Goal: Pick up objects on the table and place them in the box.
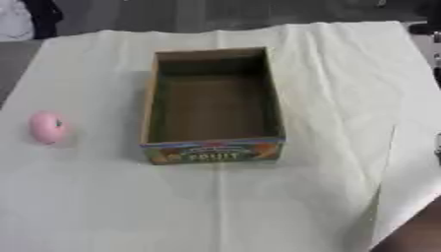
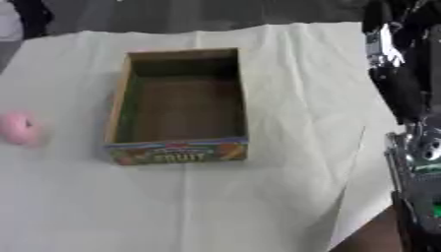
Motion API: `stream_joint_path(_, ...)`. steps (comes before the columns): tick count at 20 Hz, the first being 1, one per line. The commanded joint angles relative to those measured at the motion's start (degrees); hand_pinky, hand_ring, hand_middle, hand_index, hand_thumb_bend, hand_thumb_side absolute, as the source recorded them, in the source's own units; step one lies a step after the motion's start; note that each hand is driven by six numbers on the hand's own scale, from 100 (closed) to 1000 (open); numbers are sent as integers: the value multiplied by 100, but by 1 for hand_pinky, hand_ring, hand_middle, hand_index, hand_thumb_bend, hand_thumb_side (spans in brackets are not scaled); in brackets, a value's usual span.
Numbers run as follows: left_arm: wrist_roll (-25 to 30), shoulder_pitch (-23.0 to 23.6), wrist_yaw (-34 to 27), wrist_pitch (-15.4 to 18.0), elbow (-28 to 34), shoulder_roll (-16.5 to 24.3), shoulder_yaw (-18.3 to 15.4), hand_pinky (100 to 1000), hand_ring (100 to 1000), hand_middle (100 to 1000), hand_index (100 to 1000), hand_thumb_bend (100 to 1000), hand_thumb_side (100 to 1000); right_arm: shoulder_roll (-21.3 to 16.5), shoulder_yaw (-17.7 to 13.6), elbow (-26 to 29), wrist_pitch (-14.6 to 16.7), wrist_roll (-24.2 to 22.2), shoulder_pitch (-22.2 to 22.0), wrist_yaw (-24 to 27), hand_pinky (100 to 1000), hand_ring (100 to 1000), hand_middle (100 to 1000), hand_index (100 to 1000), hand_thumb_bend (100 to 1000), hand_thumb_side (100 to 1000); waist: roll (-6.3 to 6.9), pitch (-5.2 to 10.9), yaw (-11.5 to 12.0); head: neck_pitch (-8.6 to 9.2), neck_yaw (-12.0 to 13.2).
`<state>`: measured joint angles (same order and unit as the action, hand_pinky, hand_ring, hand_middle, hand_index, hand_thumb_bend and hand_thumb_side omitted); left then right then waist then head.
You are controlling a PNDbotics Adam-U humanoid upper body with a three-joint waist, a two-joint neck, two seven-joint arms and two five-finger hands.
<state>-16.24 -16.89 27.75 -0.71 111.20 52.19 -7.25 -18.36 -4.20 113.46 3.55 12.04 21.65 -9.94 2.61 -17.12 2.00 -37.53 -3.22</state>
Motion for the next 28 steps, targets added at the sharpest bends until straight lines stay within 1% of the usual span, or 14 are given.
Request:
stream_joint_path(1, 431, -160, 113, -38, -289, 554, 1, 788, 708, 736, 914, 129, 534, -135, 2, 114, 5, -28, 62, 34, 672, 744, 613, 802, 283, 680, -11, 105, 7, -21, 43)
stream_joint_path(5, 1056, -362, 103, 194, -789, 795, 110, 811, 750, 777, 965, 131, 566, -150, 16, 114, 0, -46, 77, 38, 672, 744, 613, 802, 284, 681, -26, 103, 15, -26, 86)
stream_joint_path(7, 1516, -499, 119, 441, -1033, 853, 177, 829, 779, 805, 984, 158, 587, -152, 23, 114, -2, -48, 79, 43, 672, 744, 613, 802, 284, 681, -30, 103, 17, -23, 99)
stream_joint_path(9, 1963, -667, 154, 685, -1315, 906, 228, 835, 788, 809, 982, 200, 579, -157, 33, 114, -3, -54, 84, 47, 672, 742, 613, 802, 285, 681, -34, 108, 16, -12, 112)
stream_joint_path(11, 2293, -843, 158, 877, -1606, 941, 276, 836, 789, 806, 977, 229, 579, -162, 40, 114, -6, -59, 83, 48, 671, 741, 612, 802, 285, 681, -31, 114, 17, -7, 128)
stream_joint_path(17, 2759, -1314, 280, 1171, -2343, 935, 574, 829, 794, 796, 962, 278, 599, -159, 78, 114, -12, -98, 94, 72, 671, 739, 611, 802, 285, 681, -23, 114, -15, 31, 170)
stream_joint_path(19, 2926, -1503, 401, 1248, -2596, 895, 685, 829, 798, 792, 953, 313, 627, -153, 86, 114, -20, -105, 82, 79, 671, 739, 611, 802, 285, 681, -20, 120, -30, 23, 177)
stream_joint_path(21, 3133, -1736, 535, 1361, -2878, 820, 806, 828, 801, 791, 950, 337, 635, -146, 98, 114, -21, -117, 82, 86, 671, 738, 611, 802, 285, 681, -21, 125, -40, 28, 190)
stream_joint_path(24, 3408, -2045, 708, 1540, -3258, 707, 942, 829, 806, 793, 961, 358, 636, -152, 107, 114, -23, -130, 86, 92, 671, 737, 611, 802, 287, 682, -20, 122, -55, 48, 198)
stream_joint_path(28, 3680, -2392, 901, 1740, -3699, 571, 1042, 833, 816, 803, 991, 382, 624, -169, 119, 114, -32, -139, 79, 100, 671, 737, 610, 802, 288, 682, -7, 106, -66, 59, 214)
